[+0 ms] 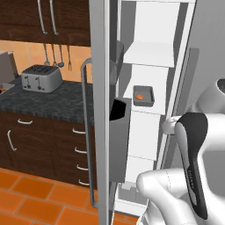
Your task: Take the meat container that has the shrimp and place it on the second highest rack of the freezer. Then take the vegetable container that has the carrot and eggplant and place it on the highest rack of the freezer.
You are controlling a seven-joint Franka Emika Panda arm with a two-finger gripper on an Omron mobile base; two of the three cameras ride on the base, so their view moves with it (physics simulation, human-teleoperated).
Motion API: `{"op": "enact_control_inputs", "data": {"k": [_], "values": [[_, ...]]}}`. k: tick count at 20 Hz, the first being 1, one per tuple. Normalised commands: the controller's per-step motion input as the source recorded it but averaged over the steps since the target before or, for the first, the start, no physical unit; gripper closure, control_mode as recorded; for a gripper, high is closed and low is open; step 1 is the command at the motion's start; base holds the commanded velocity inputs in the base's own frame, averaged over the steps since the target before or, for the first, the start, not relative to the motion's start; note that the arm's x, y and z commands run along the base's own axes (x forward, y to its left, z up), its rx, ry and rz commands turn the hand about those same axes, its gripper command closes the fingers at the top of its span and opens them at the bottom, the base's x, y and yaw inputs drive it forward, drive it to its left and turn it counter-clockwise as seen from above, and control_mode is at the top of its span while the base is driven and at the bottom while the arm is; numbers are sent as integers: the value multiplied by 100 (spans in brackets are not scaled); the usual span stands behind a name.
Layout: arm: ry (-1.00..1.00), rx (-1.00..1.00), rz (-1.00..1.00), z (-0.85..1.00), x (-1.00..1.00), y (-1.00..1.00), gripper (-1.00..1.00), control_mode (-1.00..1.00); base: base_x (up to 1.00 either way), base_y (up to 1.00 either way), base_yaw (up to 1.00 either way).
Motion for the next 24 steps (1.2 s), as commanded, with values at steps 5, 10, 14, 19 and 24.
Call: {"op": "enact_control_inputs", "data": {"k": [5, 10, 14, 19, 24], "values": [[0, 0, 0, 9, -1, 12, -100, -100, 0, 0, 0], [-1, 0, 0, 0, -2, 0, -100, -100, 0, 0, 0], [0, 0, 0, 0, -5, -1, -100, 100, -39, -46, 12], [0, 0, 0, 0, 0, 0, -100, 100, -90, -73, 41], [0, 0, 0, 0, 0, 0, -100, 100, -92, 13, 75]]}}
